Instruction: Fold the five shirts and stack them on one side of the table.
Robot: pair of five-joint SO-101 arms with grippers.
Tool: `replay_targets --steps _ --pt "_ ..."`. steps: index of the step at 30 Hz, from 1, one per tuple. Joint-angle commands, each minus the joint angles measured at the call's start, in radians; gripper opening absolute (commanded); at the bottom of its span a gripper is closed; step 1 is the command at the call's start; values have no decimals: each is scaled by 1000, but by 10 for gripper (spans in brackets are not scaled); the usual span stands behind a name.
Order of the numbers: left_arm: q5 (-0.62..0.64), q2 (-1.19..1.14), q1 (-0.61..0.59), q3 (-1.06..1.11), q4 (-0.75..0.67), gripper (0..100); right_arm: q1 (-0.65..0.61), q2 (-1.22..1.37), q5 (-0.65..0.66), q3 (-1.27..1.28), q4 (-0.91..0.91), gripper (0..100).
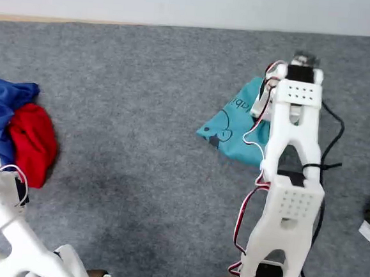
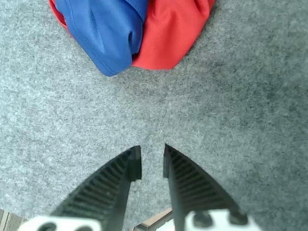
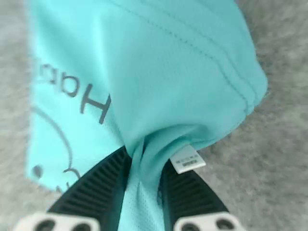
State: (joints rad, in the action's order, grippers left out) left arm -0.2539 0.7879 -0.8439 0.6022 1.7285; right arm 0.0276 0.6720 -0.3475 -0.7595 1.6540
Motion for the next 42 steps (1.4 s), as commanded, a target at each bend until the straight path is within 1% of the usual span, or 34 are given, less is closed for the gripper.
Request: replay_targets --steps 1,5,9,13,18,21,25,28,32,35,42 --pt "-3 15 2 -12 26 83 21 -160 48 -20 38 9" --pt "-3 15 2 -12 26 83 71 -240 91 -20 56 9" --pt "-3 15 2 -12 26 83 163 -303 141 -20 64 9" --pt "-3 15 2 -12 26 83 252 -363 199 -20 108 9" --pt "-3 15 2 -12 26 83 334 -438 273 -18 133 9" --pt "-3 15 2 -12 26 83 374 -453 327 -18 128 9" --pt "-3 15 2 -13 26 83 446 -438 362 -18 125 9" --pt "-3 15 2 -13 26 83 519 -441 396 -18 101 9" --pt "-3 15 2 -13 26 83 607 -443 476 -18 65 9" --pt "-3 15 2 -12 26 83 656 -443 523 -18 44 9" --pt "-5 15 2 -10 26 83 740 -444 585 -20 -16 9"
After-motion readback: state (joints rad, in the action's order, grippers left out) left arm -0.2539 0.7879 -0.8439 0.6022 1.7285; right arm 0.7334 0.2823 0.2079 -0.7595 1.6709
